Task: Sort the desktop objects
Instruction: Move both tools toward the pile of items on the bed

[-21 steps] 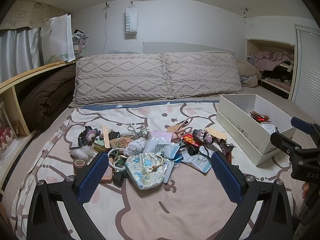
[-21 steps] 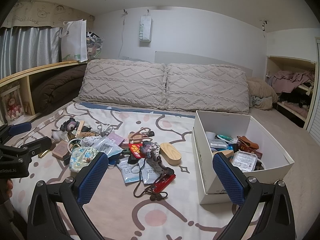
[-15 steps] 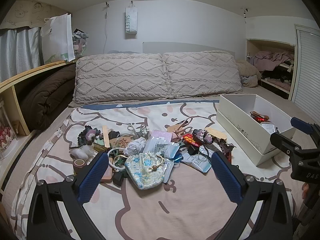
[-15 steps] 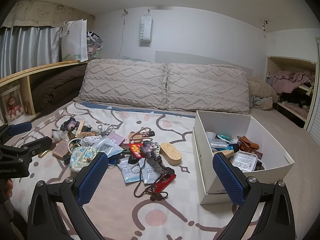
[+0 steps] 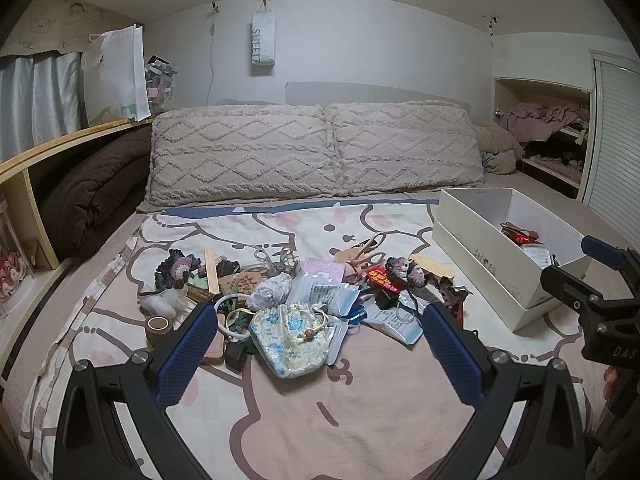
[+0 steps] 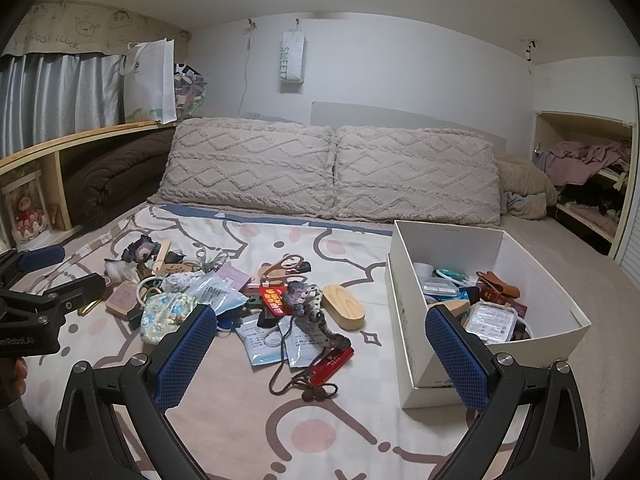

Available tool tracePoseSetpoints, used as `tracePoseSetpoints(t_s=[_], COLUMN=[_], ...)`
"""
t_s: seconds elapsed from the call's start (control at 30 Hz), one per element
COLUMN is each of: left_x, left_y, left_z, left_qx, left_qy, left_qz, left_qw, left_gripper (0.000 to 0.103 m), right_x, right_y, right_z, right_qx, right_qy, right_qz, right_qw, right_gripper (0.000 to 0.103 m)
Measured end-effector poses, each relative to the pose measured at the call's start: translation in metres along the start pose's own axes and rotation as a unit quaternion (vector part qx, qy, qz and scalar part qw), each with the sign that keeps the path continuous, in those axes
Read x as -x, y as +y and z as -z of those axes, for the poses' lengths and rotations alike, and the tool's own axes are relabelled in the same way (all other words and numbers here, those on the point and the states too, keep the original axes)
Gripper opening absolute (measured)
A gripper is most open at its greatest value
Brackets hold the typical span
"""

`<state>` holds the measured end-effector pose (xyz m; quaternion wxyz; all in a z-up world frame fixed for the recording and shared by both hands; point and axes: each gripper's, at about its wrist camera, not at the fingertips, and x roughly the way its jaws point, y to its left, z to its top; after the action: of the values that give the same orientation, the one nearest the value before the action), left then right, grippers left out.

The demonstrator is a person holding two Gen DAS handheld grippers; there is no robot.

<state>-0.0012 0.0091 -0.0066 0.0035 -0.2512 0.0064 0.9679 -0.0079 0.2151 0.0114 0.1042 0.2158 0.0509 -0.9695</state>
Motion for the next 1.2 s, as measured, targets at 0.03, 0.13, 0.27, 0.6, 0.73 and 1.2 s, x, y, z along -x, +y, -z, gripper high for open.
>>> tracePoseSetpoints(t_s=[0.03,0.13,0.27,0.6,0.73,1.2], left_x=[-0.001,-0.006,-0.014,-0.044,-0.054,-0.086], left_y=[-0.001,-0.001,0.003,0.017,0.019,0.024], left_z=[0.001,0.003,0.006,0.017,0.022,0.040], left_qx=[0.000,0.003,0.006,0.022,0.029,0.043], left_qy=[0.001,0.008,0.020,0.064,0.078,0.123], left_qz=[0.000,0.001,-0.006,-0.013,-0.011,-0.015], left_qw=[1.0000,1.0000,0.9998,0.9976,0.9965,0.9914], left_gripper=[0.103,0.103,0.103,0.103,0.103,0.103], right_x=[-0.001,-0.005,-0.013,-0.037,-0.046,-0.084], right_y=[0.001,0.002,0.002,0.002,0.004,0.006], right_z=[0.001,0.002,0.007,0.022,0.028,0.057], right_qx=[0.000,0.001,-0.002,-0.006,-0.004,0.002], right_qy=[0.001,0.007,0.018,0.055,0.067,0.114], right_qz=[0.000,-0.001,-0.003,-0.011,-0.012,-0.020], right_qw=[1.000,1.000,1.000,0.998,0.998,0.993], right_gripper=[0.103,0.103,0.103,0.103,0.103,0.103])
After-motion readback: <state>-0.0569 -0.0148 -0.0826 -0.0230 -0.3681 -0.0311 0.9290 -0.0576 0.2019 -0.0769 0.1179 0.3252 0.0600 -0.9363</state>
